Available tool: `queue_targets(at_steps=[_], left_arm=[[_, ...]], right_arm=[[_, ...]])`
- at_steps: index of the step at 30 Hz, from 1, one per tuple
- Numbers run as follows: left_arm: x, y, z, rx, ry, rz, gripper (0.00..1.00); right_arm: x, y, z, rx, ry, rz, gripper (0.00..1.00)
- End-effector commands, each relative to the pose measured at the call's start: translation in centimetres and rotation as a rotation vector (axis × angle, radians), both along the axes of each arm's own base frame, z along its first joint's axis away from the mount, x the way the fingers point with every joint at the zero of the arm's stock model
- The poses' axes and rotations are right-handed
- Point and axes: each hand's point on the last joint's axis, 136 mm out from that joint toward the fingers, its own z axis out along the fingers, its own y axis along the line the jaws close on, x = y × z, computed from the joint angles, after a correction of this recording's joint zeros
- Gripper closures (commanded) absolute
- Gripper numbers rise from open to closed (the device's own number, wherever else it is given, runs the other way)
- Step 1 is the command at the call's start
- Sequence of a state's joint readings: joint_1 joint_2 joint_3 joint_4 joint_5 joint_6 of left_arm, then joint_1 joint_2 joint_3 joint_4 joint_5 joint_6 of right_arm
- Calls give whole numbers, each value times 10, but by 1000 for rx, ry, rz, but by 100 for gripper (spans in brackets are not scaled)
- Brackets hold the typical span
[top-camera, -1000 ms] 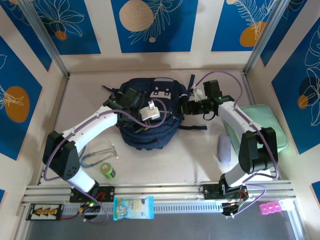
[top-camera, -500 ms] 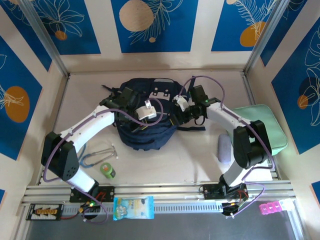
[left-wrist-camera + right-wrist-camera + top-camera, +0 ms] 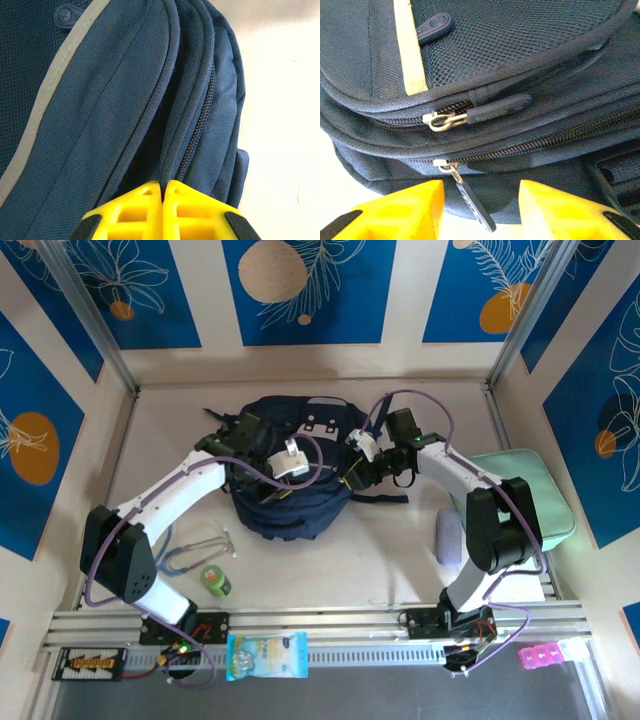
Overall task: Pack the student bag
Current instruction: Zip the student bag at the center of the table.
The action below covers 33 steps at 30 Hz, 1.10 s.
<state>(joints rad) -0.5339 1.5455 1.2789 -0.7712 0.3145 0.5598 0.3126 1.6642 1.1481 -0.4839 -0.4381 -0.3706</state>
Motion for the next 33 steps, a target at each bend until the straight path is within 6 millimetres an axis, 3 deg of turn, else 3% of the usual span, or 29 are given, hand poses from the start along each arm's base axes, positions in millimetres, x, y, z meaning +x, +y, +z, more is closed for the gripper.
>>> queue_targets(at_steps=[1,7,18,22,28,33], left_arm=[[-8,9,3,3,21,-6,100],[-9,9,3,0,27,-5,100],[-8,12,2,12,25,7,100],[-15,14,2,14,41,4,100],[-27,17,-3,22,85,-3,100],[-31,16,-7,12,107,-8,100]], right_arm=[[-11,5,11,37,-2,49,56],[-8,8,-6,-20,-1,50,52],[-1,-2,-22,-116,-16,13,84],[21,-16,-22,-170,-84,-75,92],[68,-52,-16,-257,-74,-348,90],[94,-69,-27,-359,-45,-524,84]])
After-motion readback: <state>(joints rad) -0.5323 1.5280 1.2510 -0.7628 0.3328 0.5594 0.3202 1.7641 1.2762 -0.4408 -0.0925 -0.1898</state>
